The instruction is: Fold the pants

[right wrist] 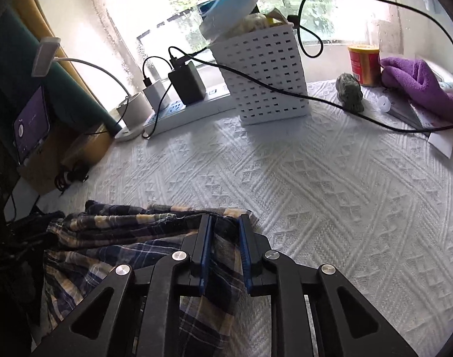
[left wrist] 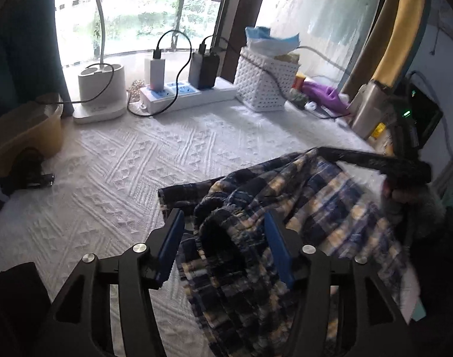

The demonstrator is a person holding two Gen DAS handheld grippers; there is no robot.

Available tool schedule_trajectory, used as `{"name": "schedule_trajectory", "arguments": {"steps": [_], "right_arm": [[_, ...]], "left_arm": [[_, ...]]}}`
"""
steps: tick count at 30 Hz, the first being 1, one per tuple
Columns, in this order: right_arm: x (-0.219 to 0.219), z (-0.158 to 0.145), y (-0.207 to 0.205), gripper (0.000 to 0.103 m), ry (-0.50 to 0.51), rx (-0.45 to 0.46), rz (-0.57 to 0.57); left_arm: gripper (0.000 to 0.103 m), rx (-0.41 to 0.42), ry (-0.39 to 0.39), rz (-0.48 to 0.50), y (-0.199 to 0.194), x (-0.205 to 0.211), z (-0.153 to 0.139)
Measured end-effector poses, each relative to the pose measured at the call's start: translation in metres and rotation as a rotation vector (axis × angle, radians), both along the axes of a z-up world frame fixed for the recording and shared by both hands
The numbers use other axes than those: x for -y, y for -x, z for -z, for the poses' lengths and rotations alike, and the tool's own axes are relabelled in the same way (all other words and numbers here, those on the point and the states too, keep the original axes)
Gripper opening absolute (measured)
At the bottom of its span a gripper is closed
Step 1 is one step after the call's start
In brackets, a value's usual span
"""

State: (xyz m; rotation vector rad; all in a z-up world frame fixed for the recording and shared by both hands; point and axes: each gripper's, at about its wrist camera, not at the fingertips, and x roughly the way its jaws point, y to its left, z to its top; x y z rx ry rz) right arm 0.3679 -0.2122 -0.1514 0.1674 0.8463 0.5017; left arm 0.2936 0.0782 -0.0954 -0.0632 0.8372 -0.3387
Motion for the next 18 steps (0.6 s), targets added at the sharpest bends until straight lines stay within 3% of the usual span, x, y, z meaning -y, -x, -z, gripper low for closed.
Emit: {"name": "schedule_trajectory", "arguments": {"steps": [2,4,5,12,18], "right_arm": [[-0.001,-0.005,0.002,0.018,0.003,0.014,0.002],[-0.003,-0.014,0.006,0.018,0.016,0.045,-0.002],[-0.005,-0.018,0.007,0.007,0.028,0.064,-0.001],[-0.004,-0.013,-0.007,0.006,0.060,0.053,0.030],[-0.011,-0.032,0.009,0.006,0.097,0.094,-0.003]], "left_arm": [[0.024,-0.030,-0.013,-0.005,-0.005,0.001,0.005],[0.013,-0.007,-0.010,-0.006,-0.005,0.001,-0.001],[0.012,0.007,-0.018,-0.009,-0.005,0.001,-0.004],[0.012,-0.010,-0.013,-0.056,-0.019,-0.008,0.007],[0.013,-0.027,-0.014,-0.089,-0.024,-0.013,0.016]]}}
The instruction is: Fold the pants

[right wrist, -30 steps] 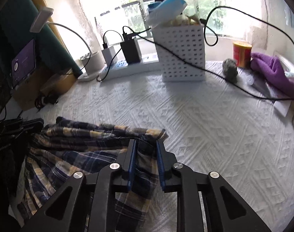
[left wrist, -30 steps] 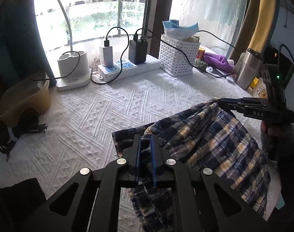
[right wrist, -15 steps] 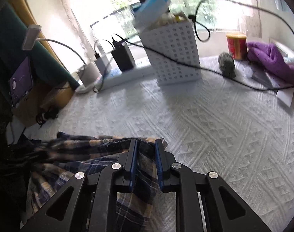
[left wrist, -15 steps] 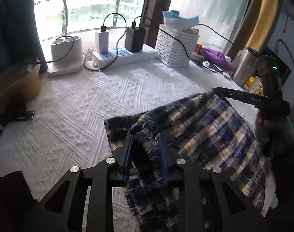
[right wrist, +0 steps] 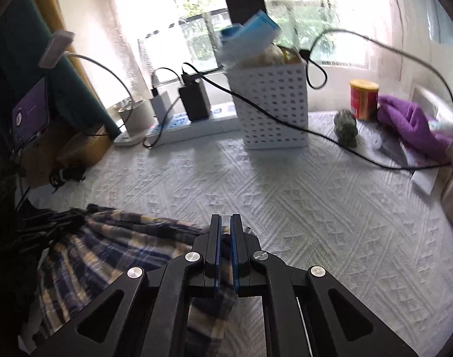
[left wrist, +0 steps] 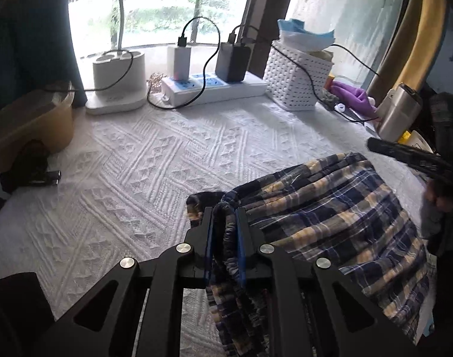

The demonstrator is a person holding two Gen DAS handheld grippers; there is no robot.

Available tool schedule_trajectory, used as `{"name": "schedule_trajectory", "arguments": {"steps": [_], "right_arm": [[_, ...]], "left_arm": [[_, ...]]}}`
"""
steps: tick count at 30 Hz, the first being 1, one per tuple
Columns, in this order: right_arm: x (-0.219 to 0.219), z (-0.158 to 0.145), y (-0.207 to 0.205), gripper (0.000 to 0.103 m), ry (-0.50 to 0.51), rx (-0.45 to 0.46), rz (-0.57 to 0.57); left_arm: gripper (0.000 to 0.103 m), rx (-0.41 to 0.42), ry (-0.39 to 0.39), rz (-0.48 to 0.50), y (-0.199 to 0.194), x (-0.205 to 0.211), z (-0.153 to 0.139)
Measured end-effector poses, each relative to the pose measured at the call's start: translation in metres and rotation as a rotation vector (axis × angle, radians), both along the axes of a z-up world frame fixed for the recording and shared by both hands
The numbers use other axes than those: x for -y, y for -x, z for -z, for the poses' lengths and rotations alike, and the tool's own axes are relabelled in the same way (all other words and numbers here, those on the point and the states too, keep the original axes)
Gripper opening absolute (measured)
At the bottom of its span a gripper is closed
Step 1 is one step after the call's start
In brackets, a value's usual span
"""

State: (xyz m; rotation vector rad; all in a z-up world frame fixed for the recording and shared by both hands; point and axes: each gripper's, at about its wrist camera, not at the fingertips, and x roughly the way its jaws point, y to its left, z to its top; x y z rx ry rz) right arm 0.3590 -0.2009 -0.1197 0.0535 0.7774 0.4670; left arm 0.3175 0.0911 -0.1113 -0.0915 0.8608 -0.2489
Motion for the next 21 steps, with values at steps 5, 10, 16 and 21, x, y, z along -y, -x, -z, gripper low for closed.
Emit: {"name": "schedule_trajectory", "arguments": {"steps": [5,10,16,21], "right_arm": [[-0.007,-0.011,0.019,0.006,0.014,0.018,-0.034],[-0.012,0.002,0.026,0.006,0.059,-0.017,-0.021],[-0.016,-0.007,0.043,0.006,0.082,0.013,-0.032],[-0.017,-0.009,0.052,0.006,0.096,0.015,-0.031]], "left_arm": [[0.016,0.001,0.025,-0.012,0.004,-0.003,-0.010],[0.022,0.043,-0.011,-0.018,0.015,-0.002,-0.025],[0.039,0.072,0.037,-0.065,0.035,-0.011,-0.038],[0.045,0.066,0.049,-0.058,0.051,-0.007,-0.035]]}}
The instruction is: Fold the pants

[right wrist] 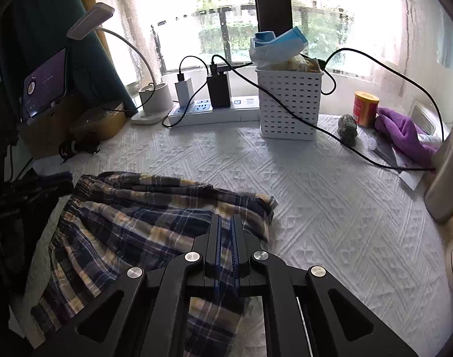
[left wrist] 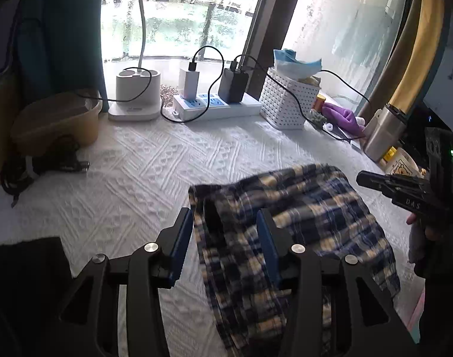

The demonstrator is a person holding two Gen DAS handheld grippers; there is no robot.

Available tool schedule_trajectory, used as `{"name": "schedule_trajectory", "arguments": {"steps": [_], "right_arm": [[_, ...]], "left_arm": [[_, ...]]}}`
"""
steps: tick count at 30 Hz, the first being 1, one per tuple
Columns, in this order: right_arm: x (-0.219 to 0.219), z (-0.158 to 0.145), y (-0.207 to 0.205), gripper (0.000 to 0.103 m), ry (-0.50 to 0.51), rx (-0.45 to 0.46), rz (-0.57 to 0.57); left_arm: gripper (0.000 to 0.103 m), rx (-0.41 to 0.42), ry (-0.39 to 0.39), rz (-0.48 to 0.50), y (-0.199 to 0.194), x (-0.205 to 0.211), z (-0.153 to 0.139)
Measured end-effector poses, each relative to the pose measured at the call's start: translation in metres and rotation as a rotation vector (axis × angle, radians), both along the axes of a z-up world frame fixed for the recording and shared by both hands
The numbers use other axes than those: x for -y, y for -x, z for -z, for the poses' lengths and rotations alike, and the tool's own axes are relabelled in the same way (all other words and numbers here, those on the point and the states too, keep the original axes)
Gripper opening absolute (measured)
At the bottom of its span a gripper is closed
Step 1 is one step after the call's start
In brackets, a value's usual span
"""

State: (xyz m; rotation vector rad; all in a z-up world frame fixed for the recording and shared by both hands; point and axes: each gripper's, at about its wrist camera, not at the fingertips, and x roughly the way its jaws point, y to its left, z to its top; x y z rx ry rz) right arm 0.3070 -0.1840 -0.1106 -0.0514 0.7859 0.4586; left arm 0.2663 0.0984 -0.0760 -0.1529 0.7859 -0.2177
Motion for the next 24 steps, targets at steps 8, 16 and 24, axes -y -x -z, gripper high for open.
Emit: {"name": "schedule_trajectory", "arguments": {"steps": [8,16,24], "right_arm": [[0.003,0.010,0.004,0.007,0.013,-0.023,0.016],[0.001,0.018,0.007,0.007,0.031,-0.034,0.025],[0.006,0.033,0.012,0.011,0.061,-0.063,0.045]], "left_arm": [[0.073,-0.036,0.040,0.005,0.010,0.003,0.014],[0.073,-0.100,0.009,-0.013,0.005,0.006,0.033],[0.074,-0.153,0.011,-0.032,0.002,-0.001,0.046]]}}
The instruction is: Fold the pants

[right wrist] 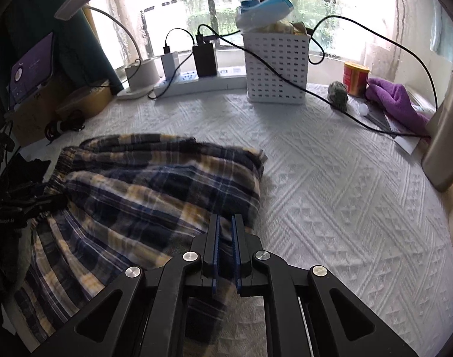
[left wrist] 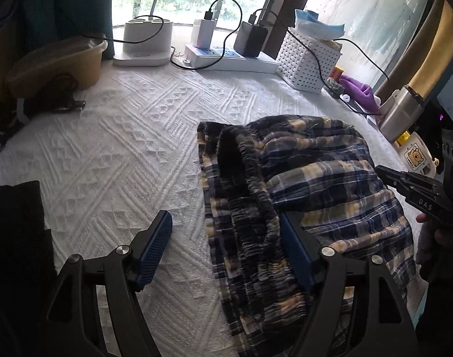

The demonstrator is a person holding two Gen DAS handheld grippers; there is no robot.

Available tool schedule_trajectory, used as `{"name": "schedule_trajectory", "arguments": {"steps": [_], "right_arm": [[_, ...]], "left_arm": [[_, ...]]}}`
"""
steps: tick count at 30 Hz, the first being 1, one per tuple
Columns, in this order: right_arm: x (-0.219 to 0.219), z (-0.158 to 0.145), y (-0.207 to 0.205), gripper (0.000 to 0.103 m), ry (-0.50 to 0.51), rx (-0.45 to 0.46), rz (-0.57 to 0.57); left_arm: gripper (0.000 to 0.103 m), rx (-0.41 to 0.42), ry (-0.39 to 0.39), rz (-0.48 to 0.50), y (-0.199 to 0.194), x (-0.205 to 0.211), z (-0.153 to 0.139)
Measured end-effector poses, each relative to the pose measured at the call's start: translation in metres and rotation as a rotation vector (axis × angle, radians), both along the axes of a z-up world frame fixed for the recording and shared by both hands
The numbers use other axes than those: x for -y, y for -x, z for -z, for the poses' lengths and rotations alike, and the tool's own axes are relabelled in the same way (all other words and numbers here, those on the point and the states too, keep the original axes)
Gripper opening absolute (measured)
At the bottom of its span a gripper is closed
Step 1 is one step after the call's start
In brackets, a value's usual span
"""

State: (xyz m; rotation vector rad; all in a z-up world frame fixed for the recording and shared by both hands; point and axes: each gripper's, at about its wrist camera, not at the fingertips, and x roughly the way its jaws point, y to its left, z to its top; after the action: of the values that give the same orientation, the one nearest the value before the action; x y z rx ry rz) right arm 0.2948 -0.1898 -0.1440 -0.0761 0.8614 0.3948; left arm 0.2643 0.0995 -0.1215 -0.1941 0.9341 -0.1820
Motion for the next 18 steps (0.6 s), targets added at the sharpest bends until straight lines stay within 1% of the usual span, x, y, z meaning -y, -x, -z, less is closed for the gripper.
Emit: {"name": "schedule_trajectory", "arguments": {"steps": [1,2,3,5,6,9,14,18], "right_arm": [[0.001,0.001,0.001,0.017,0.004,0.000,0.002],[0.002,0.001,0.002,0.028,0.010,0.002,0.006],[0.003,0.001,0.003,0.035,0.019,0.004,0.011],[0.008,0.002,0.003,0.081,0.030,0.006,0.029],[0.011,0.001,0.003,0.086,0.026,0.007,0.036],[0.019,-0.002,0.009,0.086,0.012,0.017,0.042],[0.032,-0.004,0.015,0.086,-0.005,0.025,0.067],[0.039,-0.006,0.020,0.086,-0.043,0.025,0.075]], "left_arm": [[0.074,0.001,-0.003,-0.003,0.000,-0.001,-0.001],[0.075,0.002,-0.009,-0.004,0.000,-0.001,-0.001],[0.075,0.003,-0.015,-0.004,0.000,0.000,-0.002],[0.075,0.003,-0.027,-0.009,0.001,0.001,-0.004],[0.074,0.008,-0.036,-0.011,0.002,0.002,-0.007],[0.074,0.027,-0.044,-0.017,0.007,0.003,-0.016],[0.074,0.067,-0.027,-0.027,0.017,0.002,-0.033],[0.074,0.074,-0.016,-0.011,0.024,0.009,-0.037]]}}
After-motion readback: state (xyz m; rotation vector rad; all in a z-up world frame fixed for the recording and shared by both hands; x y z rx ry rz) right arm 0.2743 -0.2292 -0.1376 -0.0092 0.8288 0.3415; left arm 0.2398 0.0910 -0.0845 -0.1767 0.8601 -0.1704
